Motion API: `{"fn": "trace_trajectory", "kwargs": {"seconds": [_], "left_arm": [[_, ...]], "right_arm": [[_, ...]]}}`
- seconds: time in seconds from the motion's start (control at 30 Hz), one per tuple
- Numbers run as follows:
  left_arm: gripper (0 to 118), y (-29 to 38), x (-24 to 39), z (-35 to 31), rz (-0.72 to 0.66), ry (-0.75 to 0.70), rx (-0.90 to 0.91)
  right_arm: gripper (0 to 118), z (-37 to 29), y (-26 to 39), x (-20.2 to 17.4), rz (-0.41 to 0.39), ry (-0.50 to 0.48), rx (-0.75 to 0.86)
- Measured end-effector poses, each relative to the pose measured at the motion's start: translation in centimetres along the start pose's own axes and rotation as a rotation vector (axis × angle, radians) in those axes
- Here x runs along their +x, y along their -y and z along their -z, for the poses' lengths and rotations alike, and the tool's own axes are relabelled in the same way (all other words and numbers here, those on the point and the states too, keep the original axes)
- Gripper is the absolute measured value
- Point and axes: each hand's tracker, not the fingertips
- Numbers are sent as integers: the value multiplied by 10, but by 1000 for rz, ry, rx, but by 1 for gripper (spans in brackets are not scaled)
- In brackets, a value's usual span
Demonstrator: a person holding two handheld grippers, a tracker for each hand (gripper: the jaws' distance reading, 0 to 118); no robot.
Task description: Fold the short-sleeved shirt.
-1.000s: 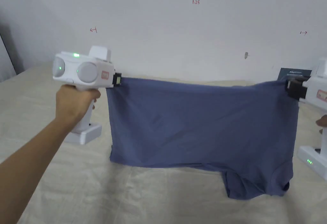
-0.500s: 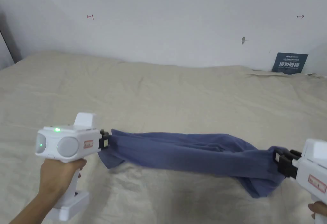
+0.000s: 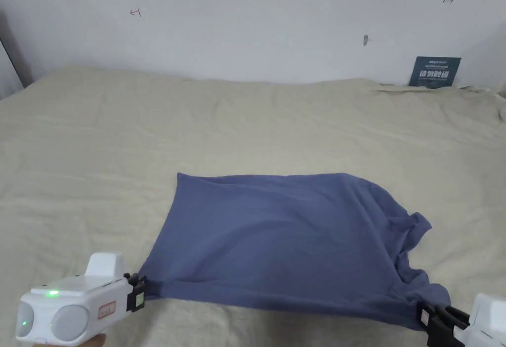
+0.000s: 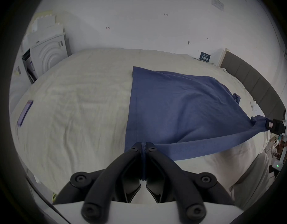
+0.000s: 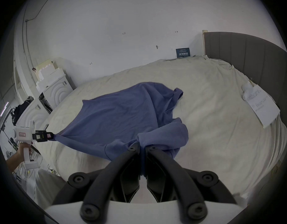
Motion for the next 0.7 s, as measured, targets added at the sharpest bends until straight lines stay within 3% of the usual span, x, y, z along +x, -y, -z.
{"fn": "trace_trajectory", "kwargs": {"seconds": [0.3,0.7], "left_arm": [[2,46,-11,-12,-20,-20,-46],[4,83,-3,11,-39,-59,-89]], "right_arm": [[3,-23,41,-1,57,-6,-46],[3,33,89,9,58,125,-227]]}}
